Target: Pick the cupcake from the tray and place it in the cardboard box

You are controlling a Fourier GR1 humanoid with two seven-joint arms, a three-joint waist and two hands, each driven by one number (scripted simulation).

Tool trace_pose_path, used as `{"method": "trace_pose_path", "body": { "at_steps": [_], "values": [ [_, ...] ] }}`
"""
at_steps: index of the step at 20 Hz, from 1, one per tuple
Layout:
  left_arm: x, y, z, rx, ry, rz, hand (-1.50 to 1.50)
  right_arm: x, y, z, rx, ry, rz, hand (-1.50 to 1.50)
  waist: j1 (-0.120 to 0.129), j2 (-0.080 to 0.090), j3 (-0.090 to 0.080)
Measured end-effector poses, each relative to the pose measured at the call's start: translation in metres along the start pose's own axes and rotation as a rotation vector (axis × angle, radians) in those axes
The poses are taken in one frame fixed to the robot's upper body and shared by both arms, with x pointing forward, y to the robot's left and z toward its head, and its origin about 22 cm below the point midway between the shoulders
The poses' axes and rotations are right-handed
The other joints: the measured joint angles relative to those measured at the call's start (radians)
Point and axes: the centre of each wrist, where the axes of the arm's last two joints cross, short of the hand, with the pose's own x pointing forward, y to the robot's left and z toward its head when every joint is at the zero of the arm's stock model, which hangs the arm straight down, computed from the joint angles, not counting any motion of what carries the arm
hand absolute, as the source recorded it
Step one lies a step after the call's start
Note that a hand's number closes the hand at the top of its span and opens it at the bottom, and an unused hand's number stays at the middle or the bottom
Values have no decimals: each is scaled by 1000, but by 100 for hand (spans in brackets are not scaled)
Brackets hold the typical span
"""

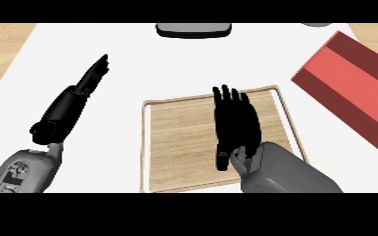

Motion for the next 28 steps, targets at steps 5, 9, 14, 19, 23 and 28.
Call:
{"method": "trace_pose_path", "body": {
  "at_steps": [5, 9, 14, 19, 23, 28],
  "values": [
    [0, 7, 2, 5, 0, 3, 0, 0, 5, -2, 13, 3, -9, -150, 0, 0, 0],
    [-1, 10, 2, 3, 3, 2, 0, 0, 16, -3, 19, 22, 9, -150, -2, 1, 0],
    [-5, 2, 2, 0, 7, 1, 0, -12, 23, -13, 29, 68, 22, -150, -3, 1, 0],
    [3, 5, -1, 1, -2, -3, 0, -17, 32, -15, 47, 87, 11, -150, -2, 2, 1],
    [0, 8, 0, 2, -2, 0, 0, -16, 41, -20, 47, 64, 46, 150, 0, 3, 1],
    [2, 3, -3, -7, -8, 2, 0, -13, 42, -24, -19, 30, 100, 150, 1, 1, 0]
  ]
}}
